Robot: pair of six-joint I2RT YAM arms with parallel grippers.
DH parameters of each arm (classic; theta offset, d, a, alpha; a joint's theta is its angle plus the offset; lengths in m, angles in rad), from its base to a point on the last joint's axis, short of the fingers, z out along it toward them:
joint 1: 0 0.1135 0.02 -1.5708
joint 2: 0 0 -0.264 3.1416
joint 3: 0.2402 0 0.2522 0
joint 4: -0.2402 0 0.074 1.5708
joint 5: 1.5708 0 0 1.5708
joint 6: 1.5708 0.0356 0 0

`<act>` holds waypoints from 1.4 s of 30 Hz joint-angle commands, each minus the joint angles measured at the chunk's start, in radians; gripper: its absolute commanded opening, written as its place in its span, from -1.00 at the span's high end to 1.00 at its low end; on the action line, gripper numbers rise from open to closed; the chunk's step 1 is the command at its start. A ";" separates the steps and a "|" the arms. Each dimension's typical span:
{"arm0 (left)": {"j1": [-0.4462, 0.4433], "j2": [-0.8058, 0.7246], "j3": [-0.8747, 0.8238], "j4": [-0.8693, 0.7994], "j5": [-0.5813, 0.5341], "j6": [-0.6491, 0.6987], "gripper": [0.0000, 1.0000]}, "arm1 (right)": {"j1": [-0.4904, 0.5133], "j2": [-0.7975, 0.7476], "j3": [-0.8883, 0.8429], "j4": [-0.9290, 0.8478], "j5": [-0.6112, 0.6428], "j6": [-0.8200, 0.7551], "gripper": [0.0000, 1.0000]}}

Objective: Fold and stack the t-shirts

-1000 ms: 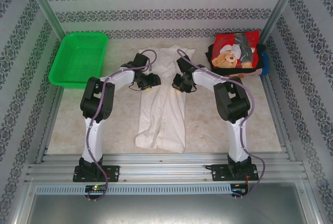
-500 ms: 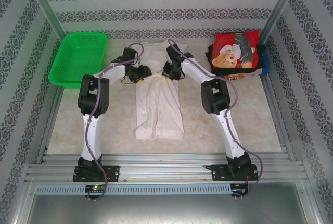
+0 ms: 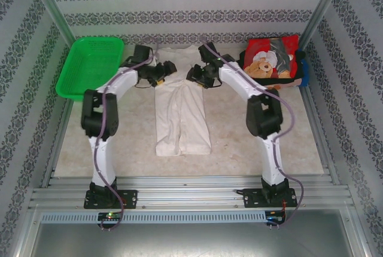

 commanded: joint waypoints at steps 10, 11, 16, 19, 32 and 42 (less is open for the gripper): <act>-0.086 -0.736 -0.658 -0.157 -0.029 0.012 -0.65 | 0.083 -0.796 -0.916 0.239 -0.088 0.103 -0.22; -0.086 -0.797 -0.715 -0.188 -0.040 0.015 -0.65 | 0.101 -0.847 -0.986 0.270 -0.088 0.131 -0.23; -0.097 -1.011 -0.974 -0.198 -0.023 -0.062 -0.55 | 0.204 -0.988 -1.238 0.446 -0.086 0.242 -0.22; -0.101 -1.082 -1.091 -0.139 -0.039 -0.118 -0.47 | 0.273 -0.977 -1.300 0.566 -0.068 0.290 -0.20; -0.138 -0.990 -1.237 0.079 -0.041 -0.202 -0.28 | 0.433 -0.546 -1.091 0.750 -0.130 0.322 0.05; -0.141 -1.061 -1.265 0.027 -0.057 -0.189 -0.29 | 0.464 -0.405 -0.995 0.639 -0.092 0.327 0.31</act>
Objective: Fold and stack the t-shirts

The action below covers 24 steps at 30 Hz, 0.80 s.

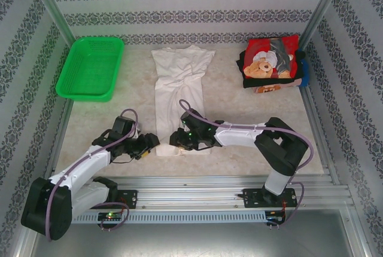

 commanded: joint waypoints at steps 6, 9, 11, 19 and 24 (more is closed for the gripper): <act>-0.014 -0.044 -0.008 -0.024 -0.016 0.007 -0.29 | 0.006 -0.042 0.046 -0.148 0.055 -0.035 0.25; -0.014 -0.038 -0.012 -0.015 -0.015 0.007 -0.28 | 0.006 -0.051 0.063 -0.199 0.068 -0.054 0.23; -0.014 -0.028 -0.016 -0.003 -0.012 0.004 -0.28 | 0.005 -0.034 0.058 -0.182 0.063 -0.051 0.22; -0.013 -0.013 -0.003 -0.010 -0.012 0.021 -0.29 | 0.005 0.069 0.096 -0.118 0.042 -0.048 0.26; -0.014 -0.027 -0.012 -0.018 -0.012 0.020 -0.28 | 0.006 0.044 0.075 -0.126 0.053 -0.032 0.79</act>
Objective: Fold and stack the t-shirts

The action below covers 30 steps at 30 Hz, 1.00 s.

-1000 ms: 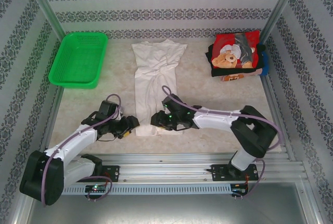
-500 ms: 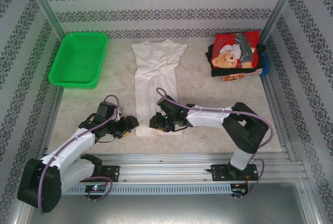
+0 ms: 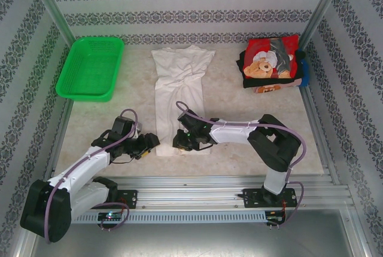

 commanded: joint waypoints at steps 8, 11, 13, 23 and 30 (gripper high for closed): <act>-0.009 -0.011 -0.027 -0.001 -0.006 0.012 -0.27 | 0.006 -0.156 -0.129 0.020 0.075 0.080 0.93; -0.009 0.003 -0.034 0.026 0.004 -0.004 -0.27 | 0.006 -0.159 -0.176 0.048 0.082 0.121 0.91; -0.010 0.010 -0.035 0.040 0.006 -0.010 -0.27 | 0.007 -0.142 -0.194 0.069 0.067 0.148 0.86; -0.046 0.023 -0.053 0.087 0.022 -0.079 -0.26 | 0.021 -0.256 -0.238 -0.018 0.081 0.186 0.18; -0.131 0.066 -0.100 0.226 -0.006 -0.195 -0.23 | -0.010 -0.533 -0.302 -0.309 0.201 0.105 -0.07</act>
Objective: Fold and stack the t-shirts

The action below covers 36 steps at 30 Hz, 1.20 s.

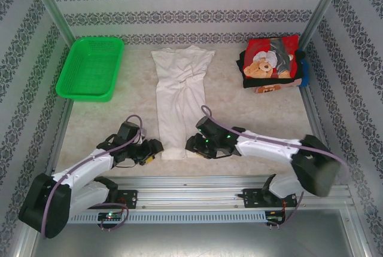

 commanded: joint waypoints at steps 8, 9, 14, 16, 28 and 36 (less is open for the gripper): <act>-0.076 0.164 0.006 0.265 -0.032 -0.126 -0.15 | -0.250 -0.308 -0.292 -0.070 -0.040 -0.117 -0.15; -0.078 0.178 0.017 0.264 -0.034 -0.121 -0.14 | -0.268 -0.312 -0.308 -0.038 -0.058 -0.118 -0.15; -0.090 0.224 0.038 0.263 -0.041 -0.108 -0.02 | -0.285 -0.251 -0.319 0.077 -0.126 -0.133 -0.15; -0.097 0.235 0.038 0.272 -0.053 -0.109 0.05 | -0.274 -0.210 -0.309 0.106 -0.132 -0.140 -0.15; -0.140 0.336 0.081 0.359 -0.073 -0.126 0.35 | -0.248 -0.016 -0.239 0.225 -0.175 -0.158 -0.14; -0.144 0.276 0.057 0.312 -0.084 -0.113 0.59 | -0.214 0.054 -0.194 0.215 -0.168 -0.144 0.49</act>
